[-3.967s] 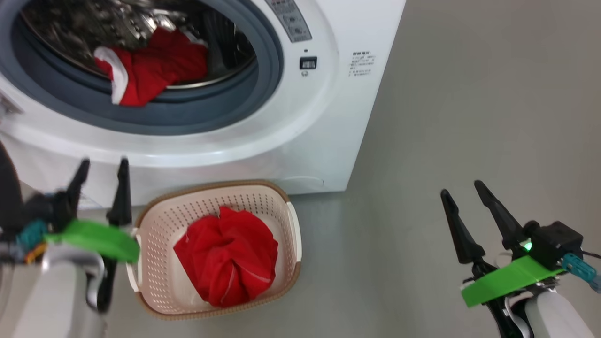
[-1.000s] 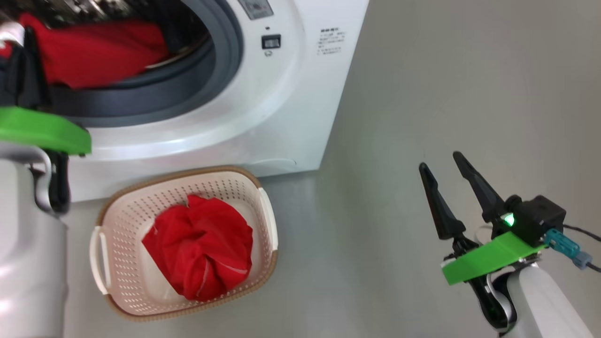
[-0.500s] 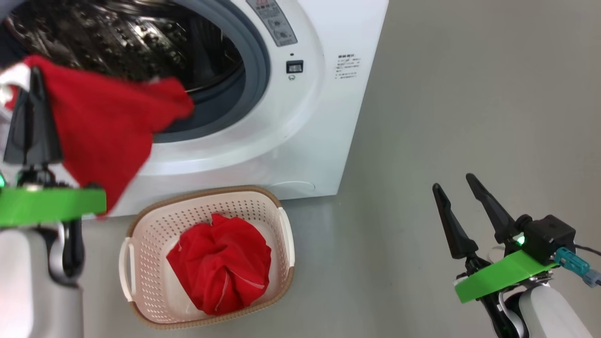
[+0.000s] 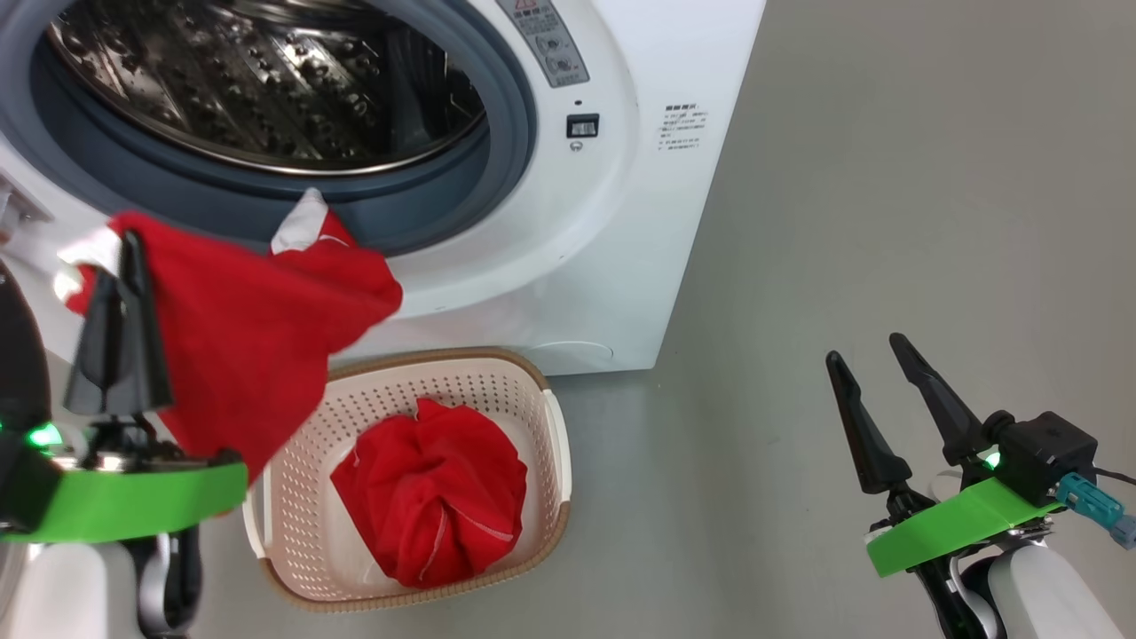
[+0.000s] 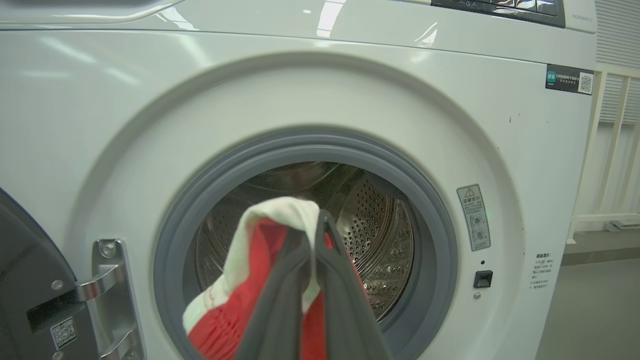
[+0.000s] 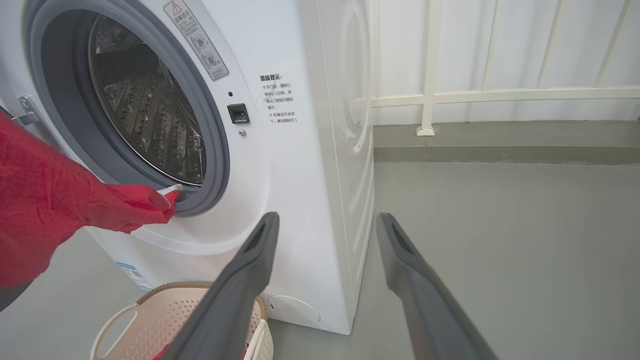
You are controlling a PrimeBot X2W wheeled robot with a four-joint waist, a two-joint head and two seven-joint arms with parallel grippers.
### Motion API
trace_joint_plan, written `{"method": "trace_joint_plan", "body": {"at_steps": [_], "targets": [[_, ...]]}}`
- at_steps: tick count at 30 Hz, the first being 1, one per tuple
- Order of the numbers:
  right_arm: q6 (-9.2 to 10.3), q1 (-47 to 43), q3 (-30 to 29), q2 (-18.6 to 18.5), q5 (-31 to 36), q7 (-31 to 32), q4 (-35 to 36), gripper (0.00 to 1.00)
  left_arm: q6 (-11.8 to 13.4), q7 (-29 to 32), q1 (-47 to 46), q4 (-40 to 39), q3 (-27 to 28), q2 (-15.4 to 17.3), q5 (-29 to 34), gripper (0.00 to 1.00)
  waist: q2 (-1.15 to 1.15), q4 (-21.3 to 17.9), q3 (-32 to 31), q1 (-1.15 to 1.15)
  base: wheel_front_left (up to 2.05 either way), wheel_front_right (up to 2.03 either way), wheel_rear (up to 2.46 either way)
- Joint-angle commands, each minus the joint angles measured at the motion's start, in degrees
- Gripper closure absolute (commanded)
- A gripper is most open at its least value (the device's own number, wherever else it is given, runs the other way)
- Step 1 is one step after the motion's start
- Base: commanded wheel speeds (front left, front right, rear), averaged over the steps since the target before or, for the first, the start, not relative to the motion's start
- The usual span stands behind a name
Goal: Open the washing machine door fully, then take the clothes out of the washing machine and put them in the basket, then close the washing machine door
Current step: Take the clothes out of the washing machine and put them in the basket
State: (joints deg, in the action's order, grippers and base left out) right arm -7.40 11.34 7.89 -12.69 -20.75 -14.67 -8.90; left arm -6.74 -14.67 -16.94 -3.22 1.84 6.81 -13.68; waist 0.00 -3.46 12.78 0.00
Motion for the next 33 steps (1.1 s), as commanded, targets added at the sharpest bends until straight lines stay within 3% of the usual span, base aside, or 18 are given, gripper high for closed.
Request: {"method": "trace_joint_plan", "body": {"at_steps": [1,8,18,33], "targets": [[-0.09,-0.2,1.0,-0.4,0.1,-0.3,1.6,0.0,0.3,0.1,0.0,-0.8,1.5,1.1,-0.2,1.0,0.0,-0.2,0.5,0.0,0.0,0.0,0.0],[-0.09,1.0,1.4,0.2,0.2,-0.3,1.8,0.0,-0.1,-0.1,1.3,7.6,-0.6,0.4,-1.2,1.0,0.0,-1.3,2.7,0.0,0.0,0.0,0.0],[-0.09,3.9,1.7,1.7,0.8,-0.3,2.5,0.0,-0.7,-0.3,-4.6,27.2,-5.9,-0.2,0.0,1.0,0.0,-3.0,7.7,0.0,0.0,0.0,0.0],[-0.09,7.2,2.6,3.7,1.5,-0.3,3.2,0.0,-0.7,-0.3,-14.8,50.0,-15.4,3.9,-4.3,1.0,0.0,-6.4,14.3,0.0,0.0,0.0,0.0]]}}
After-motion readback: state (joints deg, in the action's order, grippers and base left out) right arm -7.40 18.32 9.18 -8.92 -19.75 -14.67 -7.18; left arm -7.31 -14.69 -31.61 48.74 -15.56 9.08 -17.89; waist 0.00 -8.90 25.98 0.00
